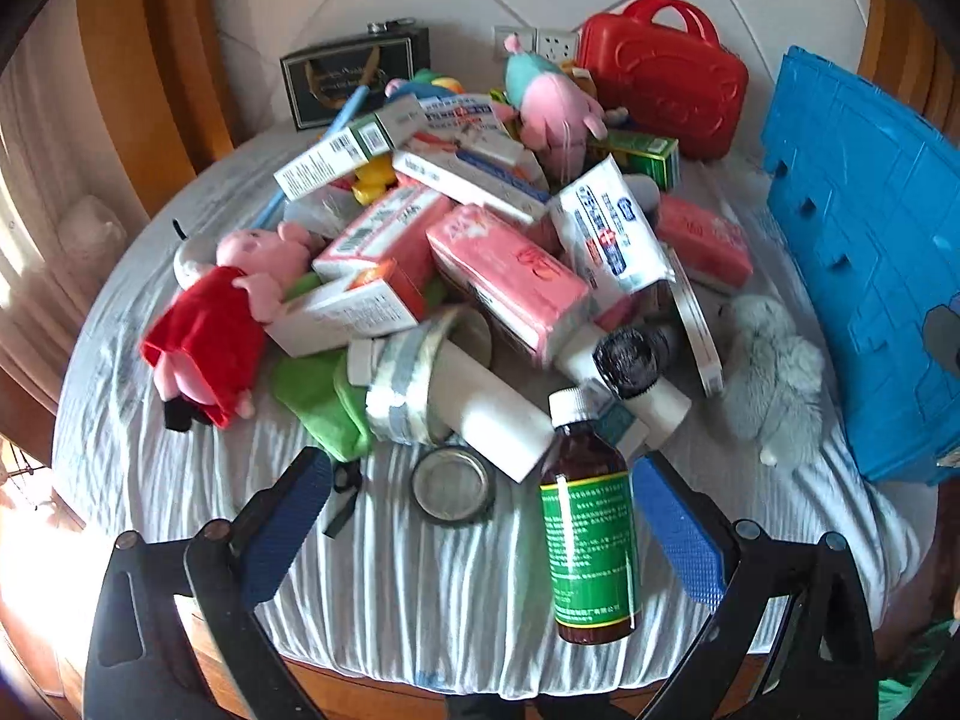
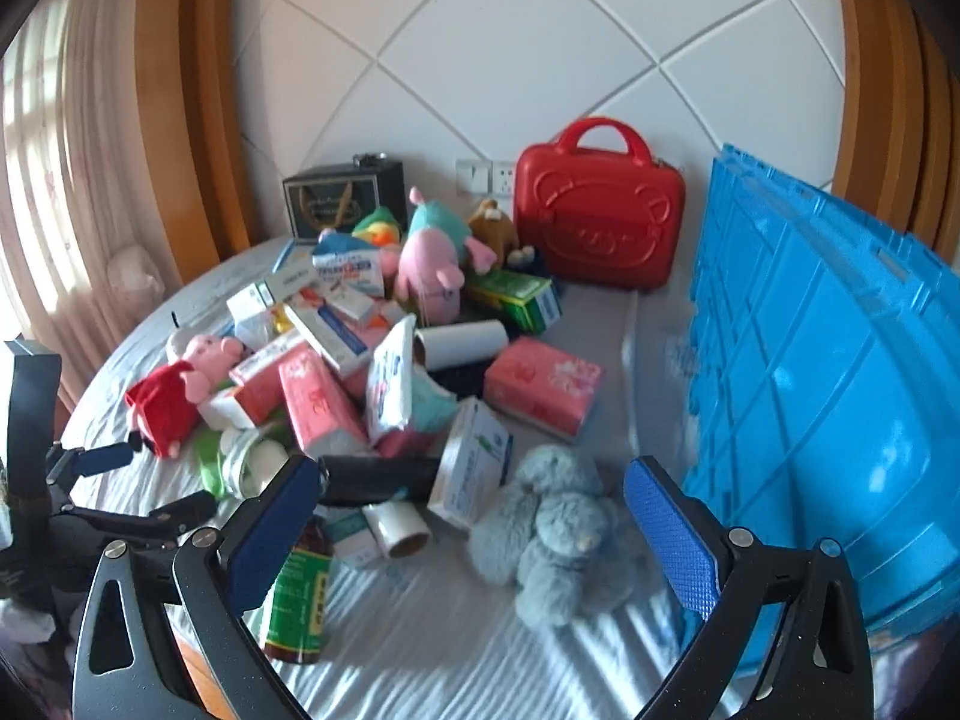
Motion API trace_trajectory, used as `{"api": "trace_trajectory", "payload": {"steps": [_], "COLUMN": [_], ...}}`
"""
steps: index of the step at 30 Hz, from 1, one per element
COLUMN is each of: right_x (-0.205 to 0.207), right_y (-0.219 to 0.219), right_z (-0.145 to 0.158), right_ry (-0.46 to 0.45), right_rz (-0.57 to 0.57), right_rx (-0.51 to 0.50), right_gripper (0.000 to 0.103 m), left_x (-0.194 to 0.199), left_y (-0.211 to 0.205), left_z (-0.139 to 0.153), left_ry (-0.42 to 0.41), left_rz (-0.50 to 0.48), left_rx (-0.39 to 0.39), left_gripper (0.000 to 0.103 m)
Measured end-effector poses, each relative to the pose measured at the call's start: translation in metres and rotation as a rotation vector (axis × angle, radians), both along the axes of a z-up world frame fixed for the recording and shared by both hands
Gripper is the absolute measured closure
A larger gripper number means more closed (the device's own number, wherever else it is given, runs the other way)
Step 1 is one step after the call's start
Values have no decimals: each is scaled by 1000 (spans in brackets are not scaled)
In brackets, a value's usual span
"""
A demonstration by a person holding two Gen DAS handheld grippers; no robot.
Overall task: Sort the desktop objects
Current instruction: 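Grasp a green-labelled brown bottle with the left tool while the right tool grasps a grey plush toy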
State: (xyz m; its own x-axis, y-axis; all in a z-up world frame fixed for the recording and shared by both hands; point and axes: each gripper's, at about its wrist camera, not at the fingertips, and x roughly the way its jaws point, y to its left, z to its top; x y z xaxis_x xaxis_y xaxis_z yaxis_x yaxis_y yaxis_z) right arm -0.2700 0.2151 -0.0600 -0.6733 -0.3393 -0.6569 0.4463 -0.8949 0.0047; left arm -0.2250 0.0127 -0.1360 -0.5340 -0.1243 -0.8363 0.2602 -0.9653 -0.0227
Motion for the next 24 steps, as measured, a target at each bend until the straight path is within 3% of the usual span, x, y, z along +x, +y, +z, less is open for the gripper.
{"api": "trace_trajectory", "payload": {"steps": [9, 12, 15, 24], "right_x": [-21, -28, -35, -67], "right_y": [15, 18, 18, 18], "right_z": [-89, -114, -132, -148], "right_ry": [-188, -227, -246, -230], "right_rz": [6, 20, 16, -63], "right_rx": [58, 51, 65, 40], "right_gripper": [0, 0, 0, 0], "left_x": [-2, -4, -13, -58], "left_y": [43, 50, 49, 46], "left_z": [-69, -89, -109, -97], "left_ry": [-141, -176, -212, -116], "left_rz": [-9, 10, 20, 8], "left_rx": [45, 29, 55, -38], "left_gripper": [1, 13, 50, 52]}}
